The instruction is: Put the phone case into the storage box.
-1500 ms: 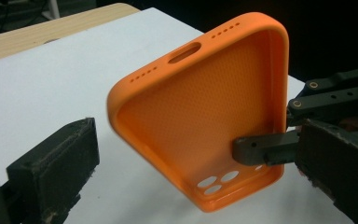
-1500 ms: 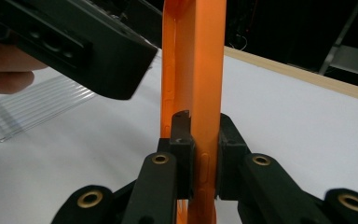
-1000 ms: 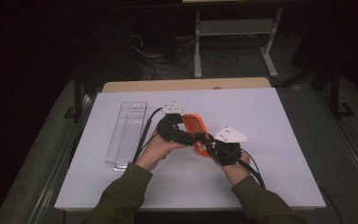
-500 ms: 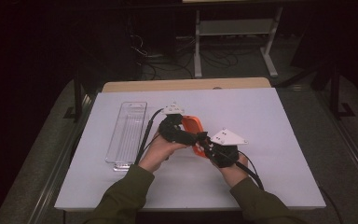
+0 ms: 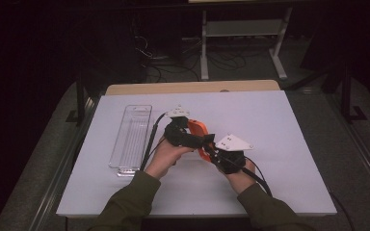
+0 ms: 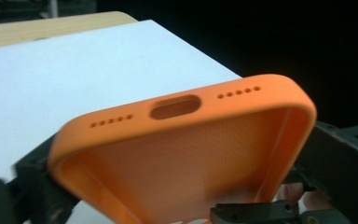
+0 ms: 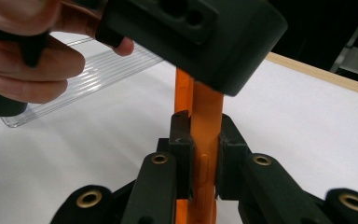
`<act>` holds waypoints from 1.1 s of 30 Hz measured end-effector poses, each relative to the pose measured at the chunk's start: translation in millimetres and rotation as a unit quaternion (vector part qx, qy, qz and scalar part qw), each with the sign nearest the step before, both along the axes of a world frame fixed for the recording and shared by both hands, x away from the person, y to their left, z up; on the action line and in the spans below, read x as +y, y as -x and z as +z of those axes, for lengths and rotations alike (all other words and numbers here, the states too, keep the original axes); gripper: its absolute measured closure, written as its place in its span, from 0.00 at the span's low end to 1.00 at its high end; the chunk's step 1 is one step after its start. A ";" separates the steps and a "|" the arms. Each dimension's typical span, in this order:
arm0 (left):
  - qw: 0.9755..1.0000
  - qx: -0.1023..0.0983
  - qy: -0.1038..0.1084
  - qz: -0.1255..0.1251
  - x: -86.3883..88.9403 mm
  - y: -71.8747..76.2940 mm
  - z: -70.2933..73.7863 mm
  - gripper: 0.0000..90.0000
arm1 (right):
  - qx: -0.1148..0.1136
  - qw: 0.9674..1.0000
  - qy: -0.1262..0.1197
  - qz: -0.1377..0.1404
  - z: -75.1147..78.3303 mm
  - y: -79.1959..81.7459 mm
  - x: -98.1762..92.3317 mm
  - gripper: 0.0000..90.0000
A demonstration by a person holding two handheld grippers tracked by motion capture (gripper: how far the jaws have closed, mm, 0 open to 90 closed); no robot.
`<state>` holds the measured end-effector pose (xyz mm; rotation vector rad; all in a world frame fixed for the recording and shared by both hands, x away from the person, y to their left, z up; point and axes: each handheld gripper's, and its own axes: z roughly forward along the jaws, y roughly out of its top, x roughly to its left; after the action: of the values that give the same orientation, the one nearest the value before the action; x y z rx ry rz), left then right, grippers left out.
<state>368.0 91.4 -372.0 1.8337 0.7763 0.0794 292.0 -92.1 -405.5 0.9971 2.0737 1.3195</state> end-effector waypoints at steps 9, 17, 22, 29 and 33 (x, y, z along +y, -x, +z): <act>1.000 0.004 0.010 0.004 4.8 -0.9 1.2 0.15 | 0.001 1.000 0.001 0.000 -0.5 0.4 0.8 0.87; 1.000 0.002 0.008 0.000 5.7 -1.2 0.6 0.16 | 0.003 1.000 0.002 0.000 -1.2 0.6 1.1 0.87; 1.000 -0.004 0.005 0.000 5.0 -0.4 1.1 0.17 | 0.004 1.000 0.006 0.001 -1.7 0.3 0.9 0.87; 1.000 -0.007 0.004 -0.001 5.0 0.2 1.9 0.17 | 0.005 1.000 0.006 0.003 -1.3 0.0 0.4 0.86; 1.000 -0.007 0.006 -0.002 4.9 0.1 2.0 0.17 | 0.006 1.000 0.004 0.004 -1.2 -0.5 0.1 0.86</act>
<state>367.9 96.3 -370.0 1.8220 0.7625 0.0860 292.5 -92.0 -406.7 0.9968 2.0924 1.3099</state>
